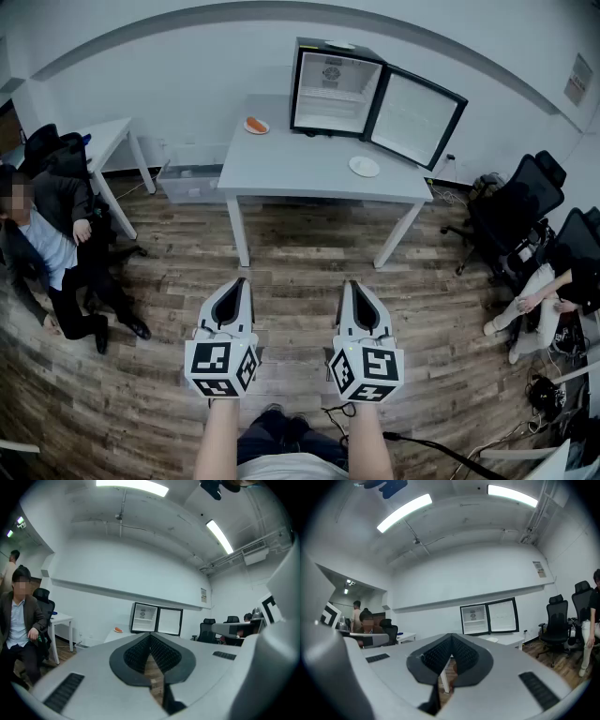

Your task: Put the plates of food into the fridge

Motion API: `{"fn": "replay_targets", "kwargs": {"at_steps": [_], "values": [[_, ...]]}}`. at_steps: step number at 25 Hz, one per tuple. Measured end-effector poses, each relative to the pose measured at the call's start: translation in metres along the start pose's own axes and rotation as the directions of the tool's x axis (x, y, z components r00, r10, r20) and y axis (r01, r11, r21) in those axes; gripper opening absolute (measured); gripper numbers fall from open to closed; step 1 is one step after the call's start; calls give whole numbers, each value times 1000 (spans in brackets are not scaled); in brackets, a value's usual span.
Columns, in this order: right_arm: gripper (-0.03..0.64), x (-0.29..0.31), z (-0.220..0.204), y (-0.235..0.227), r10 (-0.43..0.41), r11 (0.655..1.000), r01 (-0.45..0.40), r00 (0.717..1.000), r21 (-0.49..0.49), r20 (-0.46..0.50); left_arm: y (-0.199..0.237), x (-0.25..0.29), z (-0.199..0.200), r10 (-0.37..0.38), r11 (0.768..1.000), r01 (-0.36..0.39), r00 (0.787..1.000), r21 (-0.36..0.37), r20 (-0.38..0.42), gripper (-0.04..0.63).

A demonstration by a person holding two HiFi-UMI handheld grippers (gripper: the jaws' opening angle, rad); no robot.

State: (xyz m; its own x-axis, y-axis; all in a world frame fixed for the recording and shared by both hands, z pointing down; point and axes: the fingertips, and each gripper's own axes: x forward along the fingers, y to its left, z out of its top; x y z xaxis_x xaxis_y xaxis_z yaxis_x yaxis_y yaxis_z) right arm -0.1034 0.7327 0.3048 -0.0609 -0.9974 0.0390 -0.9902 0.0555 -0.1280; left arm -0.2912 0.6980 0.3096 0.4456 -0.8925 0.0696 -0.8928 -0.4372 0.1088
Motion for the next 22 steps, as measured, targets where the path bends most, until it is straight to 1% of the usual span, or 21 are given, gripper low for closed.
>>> {"fn": "replay_targets", "kwargs": {"at_steps": [13, 22], "values": [[14, 0, 5, -6, 1, 1000, -1, 1000, -9, 3, -8, 3, 4, -1, 1000, 1, 1000, 5, 4, 8], [14, -7, 2, -25, -14, 1000, 13, 1000, 28, 27, -21, 10, -3, -6, 1000, 6, 1000, 4, -16, 8]]}}
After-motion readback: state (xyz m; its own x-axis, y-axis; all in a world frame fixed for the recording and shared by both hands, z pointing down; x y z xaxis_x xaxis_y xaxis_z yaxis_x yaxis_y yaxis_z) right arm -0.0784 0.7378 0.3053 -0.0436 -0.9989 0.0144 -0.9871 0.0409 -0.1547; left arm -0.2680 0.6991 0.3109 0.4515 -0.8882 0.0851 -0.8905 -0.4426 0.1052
